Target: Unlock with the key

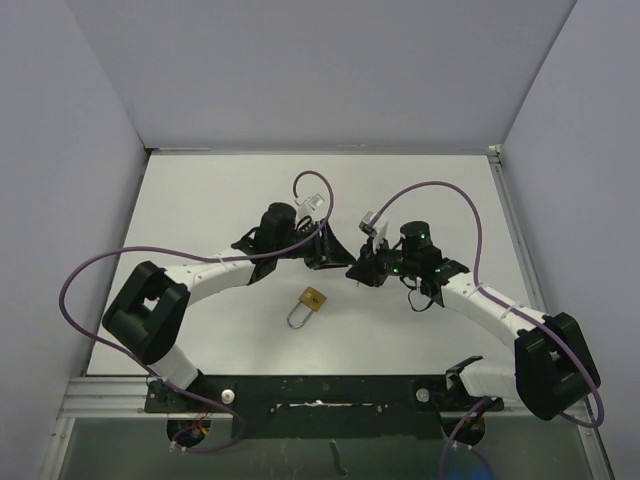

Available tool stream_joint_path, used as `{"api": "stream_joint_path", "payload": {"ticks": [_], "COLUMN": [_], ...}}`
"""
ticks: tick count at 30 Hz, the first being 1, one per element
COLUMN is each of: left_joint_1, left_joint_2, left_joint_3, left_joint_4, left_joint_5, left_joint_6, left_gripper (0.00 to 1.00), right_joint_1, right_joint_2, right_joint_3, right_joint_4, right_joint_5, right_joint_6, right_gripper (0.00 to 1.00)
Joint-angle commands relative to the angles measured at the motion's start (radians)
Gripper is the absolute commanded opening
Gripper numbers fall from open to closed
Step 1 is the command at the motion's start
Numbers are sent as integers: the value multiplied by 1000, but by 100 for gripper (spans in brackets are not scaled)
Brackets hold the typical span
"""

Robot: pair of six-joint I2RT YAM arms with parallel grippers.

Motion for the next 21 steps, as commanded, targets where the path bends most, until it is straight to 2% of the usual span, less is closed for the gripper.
{"api": "stream_joint_path", "payload": {"ticks": [1,21], "left_joint_1": [-11,-33], "left_joint_2": [15,40], "left_joint_3": [53,65], "left_joint_4": [20,30], "left_joint_5": [11,9], "left_joint_6": [26,21], "left_gripper": [36,27], "right_joint_1": [-2,-1], "right_joint_2": [2,-6], "right_joint_3": [39,44], "right_joint_4": [29,26], "right_joint_5": [-32,-48], "right_joint_6": [-8,-8], "right_gripper": [8,8]}}
